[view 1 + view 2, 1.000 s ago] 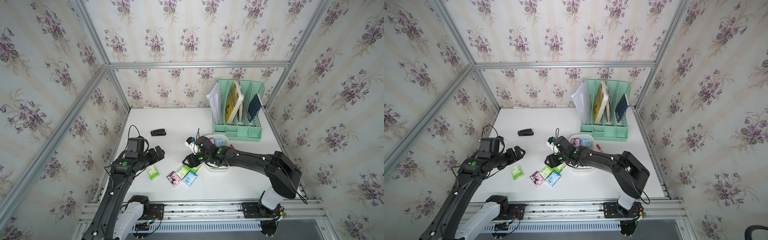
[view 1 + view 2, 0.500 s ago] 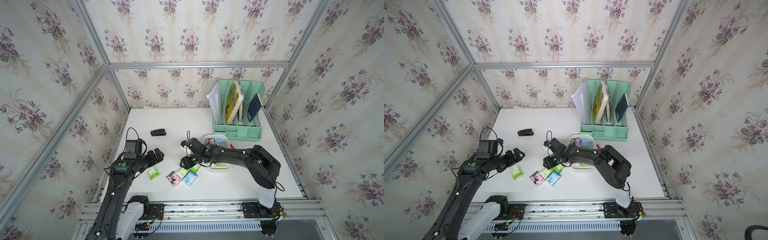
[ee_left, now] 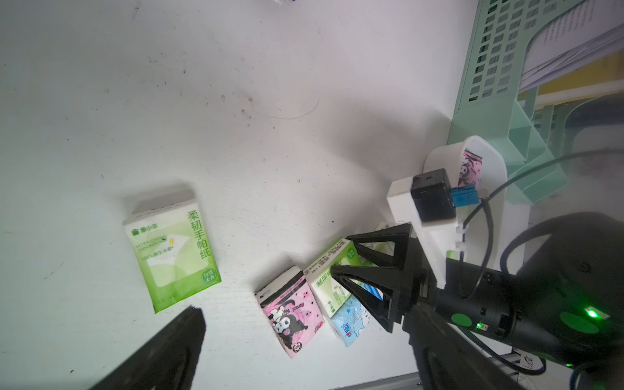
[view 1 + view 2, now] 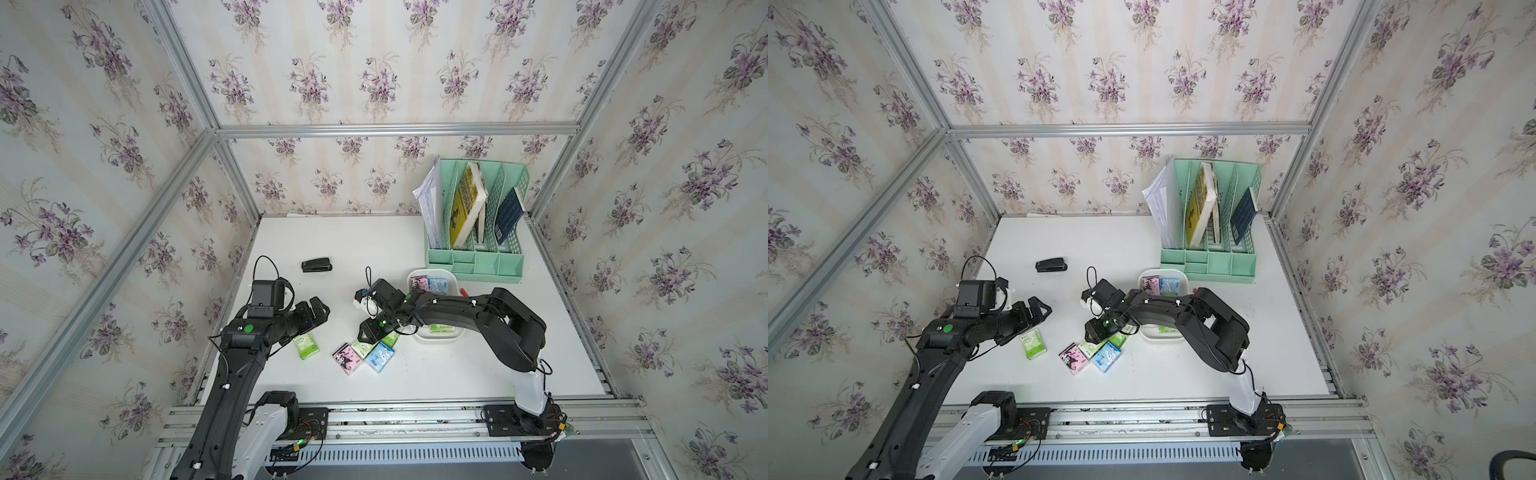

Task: Put the pocket tissues into the storage box
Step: Pick up the pocket tissues from the center of the board.

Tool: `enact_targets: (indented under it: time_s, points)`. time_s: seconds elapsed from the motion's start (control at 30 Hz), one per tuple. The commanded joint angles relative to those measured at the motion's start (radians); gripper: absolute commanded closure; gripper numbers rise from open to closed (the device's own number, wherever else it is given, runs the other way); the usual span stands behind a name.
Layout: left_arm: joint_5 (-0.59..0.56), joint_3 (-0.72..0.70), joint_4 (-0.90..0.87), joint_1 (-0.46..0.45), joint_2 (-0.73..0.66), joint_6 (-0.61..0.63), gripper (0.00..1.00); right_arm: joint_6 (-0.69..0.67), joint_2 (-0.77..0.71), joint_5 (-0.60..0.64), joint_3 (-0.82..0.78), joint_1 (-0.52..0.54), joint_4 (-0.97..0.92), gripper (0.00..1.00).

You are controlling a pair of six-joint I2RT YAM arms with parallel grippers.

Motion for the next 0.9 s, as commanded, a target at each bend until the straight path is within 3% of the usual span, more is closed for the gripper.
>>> enact_targets:
  time_s: [0.0, 0.17, 0.27, 0.5, 0.87]
  points:
    - [0.006, 0.003, 0.014, 0.001, -0.006, 0.003, 0.01, -0.019, 0.014, -0.017, 0.012, 0.004, -0.04, 0.53]
    - [0.012, 0.003, 0.014, 0.001, -0.005, 0.005, 0.01, -0.011, 0.035, -0.004, 0.027, 0.007, -0.058, 0.76]
    - [0.01, -0.001, 0.016, 0.001, -0.009, 0.007, 0.01, -0.006, 0.038, 0.003, 0.031, 0.007, -0.062, 0.85]
    - [0.013, 0.0, 0.017, 0.001, -0.008, 0.005, 0.01, 0.001, 0.0, 0.035, 0.01, 0.006, -0.038, 0.95]
    - [0.044, 0.024, 0.004, -0.001, -0.014, 0.019, 0.01, 0.029, -0.124, 0.109, -0.01, -0.02, 0.011, 1.0]
